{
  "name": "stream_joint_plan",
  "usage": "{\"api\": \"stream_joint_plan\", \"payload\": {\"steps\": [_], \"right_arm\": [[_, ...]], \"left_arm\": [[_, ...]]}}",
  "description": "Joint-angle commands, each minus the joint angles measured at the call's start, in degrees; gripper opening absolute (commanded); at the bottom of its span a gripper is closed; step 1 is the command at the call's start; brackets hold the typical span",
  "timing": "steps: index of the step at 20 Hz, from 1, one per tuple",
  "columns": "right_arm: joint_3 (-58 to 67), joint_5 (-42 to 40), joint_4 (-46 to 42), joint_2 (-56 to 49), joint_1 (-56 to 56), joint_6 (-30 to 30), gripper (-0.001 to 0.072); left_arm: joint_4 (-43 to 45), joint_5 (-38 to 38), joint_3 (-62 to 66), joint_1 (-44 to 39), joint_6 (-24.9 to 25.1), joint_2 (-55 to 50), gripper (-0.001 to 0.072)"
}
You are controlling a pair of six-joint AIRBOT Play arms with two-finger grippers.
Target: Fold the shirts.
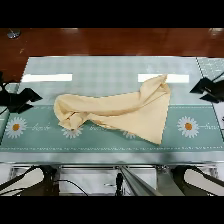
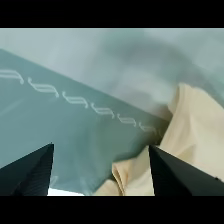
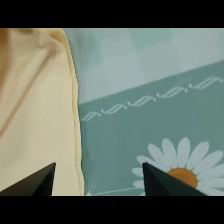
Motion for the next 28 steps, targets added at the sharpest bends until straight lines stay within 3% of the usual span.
{"api": "stream_joint_plan", "payload": {"steps": [1, 6, 11, 12, 13, 14, 17, 23, 28], "right_arm": [[-18.1, -5.6, 4.7, 9.9, -1.9, -4.2, 0.0624], [-28.0, -6.2, 8.2, 15.1, -1.9, -6.2, 0.0617], [-28.3, -6.4, 9.4, 15.1, -1.9, -6.2, 0.0617], [-28.3, -6.3, 9.4, 15.1, -1.9, -6.2, 0.0616], [-28.3, -6.3, 9.4, 15.1, -1.9, -6.2, 0.0616], [-28.2, -6.6, 8.9, 15.1, -1.9, -6.3, 0.0617], [-28.3, -7.4, 2.2, 15.1, -1.9, -4.0, 0.0616], [-34.4, 7.9, 5.5, 14.9, 5.7, -8.1, 0.0617], [-36.6, 4.5, 6.4, 11.3, 13.0, -6.5, 0.0617]], "left_arm": [[-17.0, -11.3, -5.9, 7.1, 15.5, -5.0, 0.0698], [-22.4, -11.2, -8.6, 2.8, 27.0, -9.4, 0.0698], [-23.0, -7.4, -8.5, -3.9, 27.9, -9.7, 0.0684], [-22.9, -7.5, -8.5, -4.0, 27.9, -9.9, 0.0560], [-22.6, -7.6, -8.5, -3.8, 27.9, -10.0, 0.0213], [-22.5, -7.7, -8.5, -3.6, 28.0, -10.0, 0.0025], [-22.5, -8.7, -8.5, -3.2, 28.0, -10.0, 0.0023], [-22.5, -8.5, -8.5, -3.0, 28.6, -10.0, 0.0022], [-22.5, -8.7, -8.5, -3.1, 28.3, -10.0, 0.0022]]}}
